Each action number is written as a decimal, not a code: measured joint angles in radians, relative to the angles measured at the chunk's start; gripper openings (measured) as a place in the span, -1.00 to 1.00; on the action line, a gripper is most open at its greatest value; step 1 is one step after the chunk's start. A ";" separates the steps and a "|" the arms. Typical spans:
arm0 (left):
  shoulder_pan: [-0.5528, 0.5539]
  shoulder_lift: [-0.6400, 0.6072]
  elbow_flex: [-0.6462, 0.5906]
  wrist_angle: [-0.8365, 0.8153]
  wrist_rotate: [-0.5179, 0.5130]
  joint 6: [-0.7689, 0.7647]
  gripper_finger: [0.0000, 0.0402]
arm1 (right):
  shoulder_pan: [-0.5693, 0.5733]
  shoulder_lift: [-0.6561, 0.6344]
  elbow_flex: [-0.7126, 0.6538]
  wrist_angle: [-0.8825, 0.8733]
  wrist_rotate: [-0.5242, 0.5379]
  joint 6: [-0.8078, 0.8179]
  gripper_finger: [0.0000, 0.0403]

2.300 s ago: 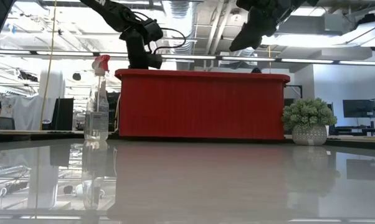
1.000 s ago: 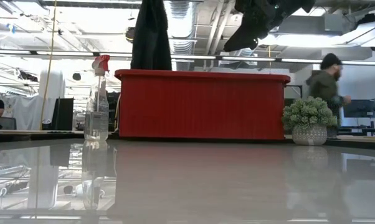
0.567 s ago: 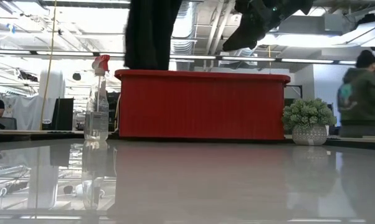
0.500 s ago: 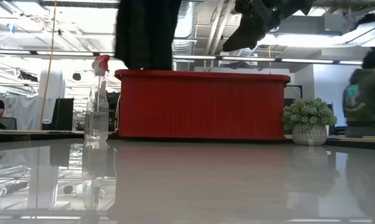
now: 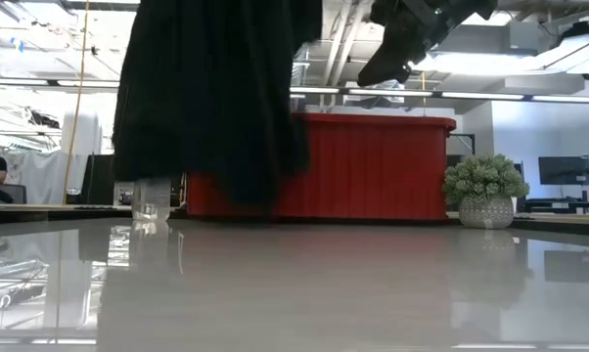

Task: Fold Laundry from Bin
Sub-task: Fold the dark blue pants

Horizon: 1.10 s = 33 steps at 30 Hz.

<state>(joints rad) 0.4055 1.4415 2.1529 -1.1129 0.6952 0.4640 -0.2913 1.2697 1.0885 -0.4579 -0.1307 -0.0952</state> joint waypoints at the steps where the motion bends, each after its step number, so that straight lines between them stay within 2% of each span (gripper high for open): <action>1: -0.018 -0.003 -0.049 0.002 -0.001 -0.001 -1.00 | 0.005 0.000 0.000 -0.008 0.000 0.010 -0.34; 9: -0.192 -0.005 -0.452 0.033 -0.080 0.016 -1.00 | 0.080 0.000 -0.051 -0.058 0.000 0.035 -0.34; 13: -0.288 -0.037 -0.652 0.160 -0.169 -0.044 -1.00 | 0.110 0.000 -0.135 -0.021 0.000 0.037 -0.34; 15: -0.330 -0.065 -0.762 0.268 -0.202 -0.120 -1.00 | 0.117 0.000 -0.186 0.048 0.001 0.051 -0.34; 21: -0.430 -0.151 -1.076 0.472 -0.203 -0.330 -1.00 | 0.137 0.000 -0.351 0.348 0.000 0.144 -0.34; 27: -0.445 -0.178 -1.209 0.532 -0.232 -0.577 -0.86 | 0.174 0.000 -0.416 0.502 0.000 0.185 -0.34; 33: -0.448 -0.193 -1.211 0.501 -0.233 -0.623 -0.52 | 0.217 0.000 -0.415 0.579 0.000 0.177 -0.30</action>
<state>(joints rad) -0.0428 1.2486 0.9421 -0.6121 0.4618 -0.1588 -0.0741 1.2694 0.6731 0.1209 -0.1304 0.0814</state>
